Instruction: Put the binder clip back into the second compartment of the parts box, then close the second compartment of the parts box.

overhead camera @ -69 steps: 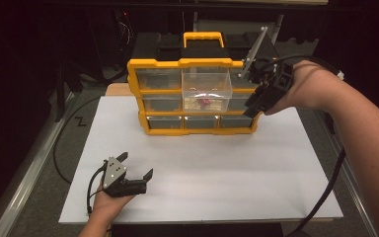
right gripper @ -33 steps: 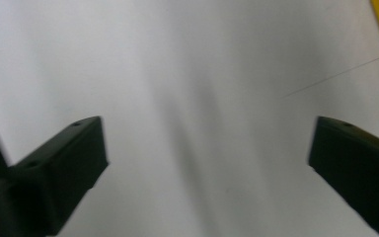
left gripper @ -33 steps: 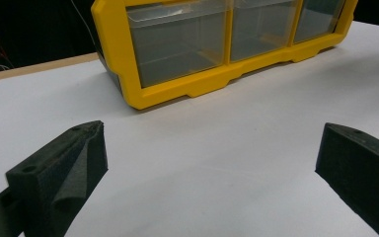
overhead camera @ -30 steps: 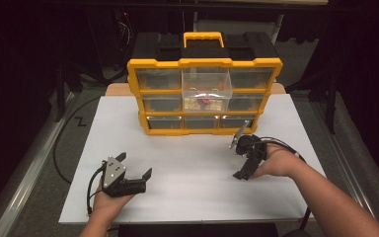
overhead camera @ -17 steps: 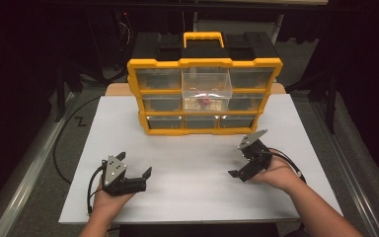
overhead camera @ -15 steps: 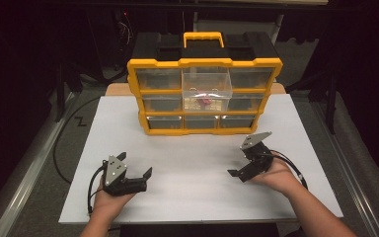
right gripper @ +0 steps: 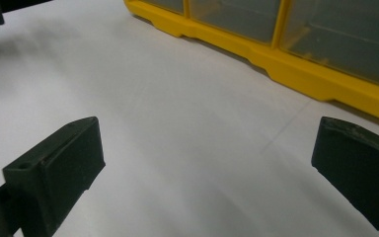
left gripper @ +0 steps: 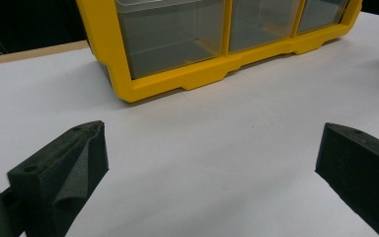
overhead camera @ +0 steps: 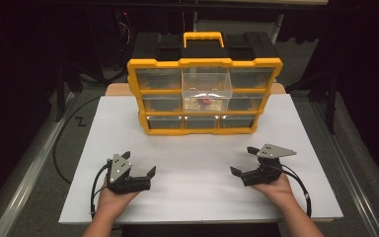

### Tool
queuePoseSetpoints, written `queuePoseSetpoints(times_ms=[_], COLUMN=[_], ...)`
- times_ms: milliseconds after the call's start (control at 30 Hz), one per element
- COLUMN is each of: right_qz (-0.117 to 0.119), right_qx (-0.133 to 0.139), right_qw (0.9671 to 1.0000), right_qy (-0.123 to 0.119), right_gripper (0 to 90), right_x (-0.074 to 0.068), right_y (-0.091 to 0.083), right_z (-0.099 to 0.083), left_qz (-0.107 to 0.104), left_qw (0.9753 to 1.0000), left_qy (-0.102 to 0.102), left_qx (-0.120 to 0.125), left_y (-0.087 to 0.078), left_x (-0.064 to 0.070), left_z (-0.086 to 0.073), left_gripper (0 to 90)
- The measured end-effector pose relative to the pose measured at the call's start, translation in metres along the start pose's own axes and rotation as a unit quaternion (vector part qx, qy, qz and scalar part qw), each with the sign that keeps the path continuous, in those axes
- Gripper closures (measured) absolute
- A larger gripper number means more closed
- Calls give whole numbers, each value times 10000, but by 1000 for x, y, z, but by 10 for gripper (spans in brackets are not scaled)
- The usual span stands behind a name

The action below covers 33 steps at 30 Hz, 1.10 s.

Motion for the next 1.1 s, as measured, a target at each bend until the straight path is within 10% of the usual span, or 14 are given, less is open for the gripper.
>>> queuePoseSetpoints(times_ms=[333,867,1100], right_qz=[-20,44,-72], right_qx=[35,386,345], right_qw=[10000,9992,9993], right_qy=[69,-54,-89], right_gripper=[20,829,900], right_x=[2,-13,-19], right_y=[4,7,14], right_z=[-4,8,10], left_qz=[1,-105,-132], left_qw=[9999,9999,9998], left_qy=[149,120,52], left_qx=[23,55,122], left_y=[-3,-6,-14], left_x=[6,7,10], left_z=[2,0,1], left_gripper=[3,2,2])
Point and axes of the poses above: each handheld gripper's, and its own axes: y roughly forward along the jaws, z roughly out of its top, x roughly to its right, the point moved 7 cm from there along y, roughly forward along the jaws, and after that the axes turned 2 degrees about x, right-handed, at the moved point
